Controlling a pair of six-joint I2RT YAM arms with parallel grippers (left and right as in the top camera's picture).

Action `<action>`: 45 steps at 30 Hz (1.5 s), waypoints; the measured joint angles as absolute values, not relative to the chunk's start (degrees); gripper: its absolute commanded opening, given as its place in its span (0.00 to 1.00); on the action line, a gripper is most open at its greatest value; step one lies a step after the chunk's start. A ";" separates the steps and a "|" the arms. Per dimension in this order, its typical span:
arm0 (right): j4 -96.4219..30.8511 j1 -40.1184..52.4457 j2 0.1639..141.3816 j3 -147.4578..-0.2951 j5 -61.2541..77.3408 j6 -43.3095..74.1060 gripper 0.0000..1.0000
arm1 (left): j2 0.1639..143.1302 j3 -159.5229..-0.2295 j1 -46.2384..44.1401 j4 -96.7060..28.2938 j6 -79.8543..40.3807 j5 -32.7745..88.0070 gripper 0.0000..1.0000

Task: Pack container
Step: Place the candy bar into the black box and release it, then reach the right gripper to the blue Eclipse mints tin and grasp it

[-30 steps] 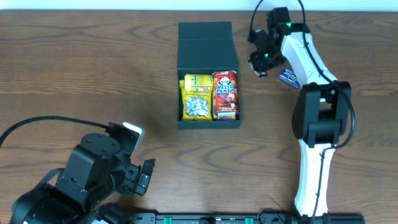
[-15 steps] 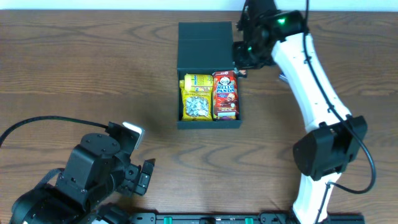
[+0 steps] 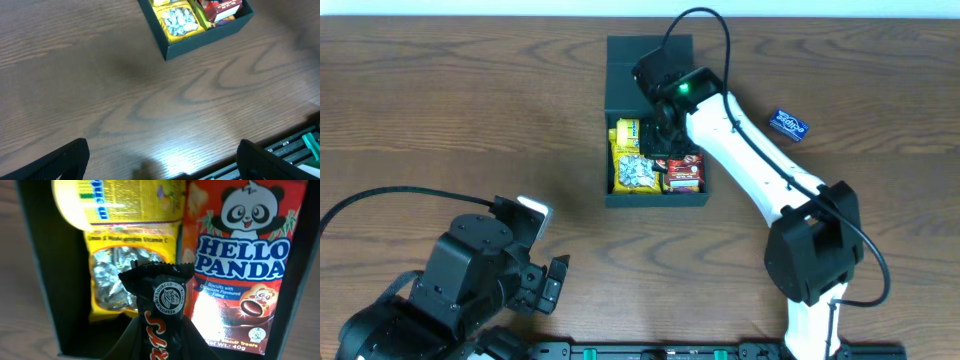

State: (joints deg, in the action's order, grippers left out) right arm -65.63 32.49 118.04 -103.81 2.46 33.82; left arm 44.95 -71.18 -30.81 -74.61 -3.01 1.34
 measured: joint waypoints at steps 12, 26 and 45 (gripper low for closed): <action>-63.53 32.45 118.04 -103.00 0.51 35.46 0.64 | 44.95 -71.18 -30.81 -74.63 -3.01 1.34 0.95; -56.10 10.31 118.04 -105.12 -3.60 7.27 0.96 | 44.95 -71.18 -30.81 -74.61 -3.01 1.34 0.95; -52.45 -9.08 119.35 -105.14 9.02 -41.58 0.99 | 44.95 -71.18 -30.81 -74.61 -3.01 1.34 0.95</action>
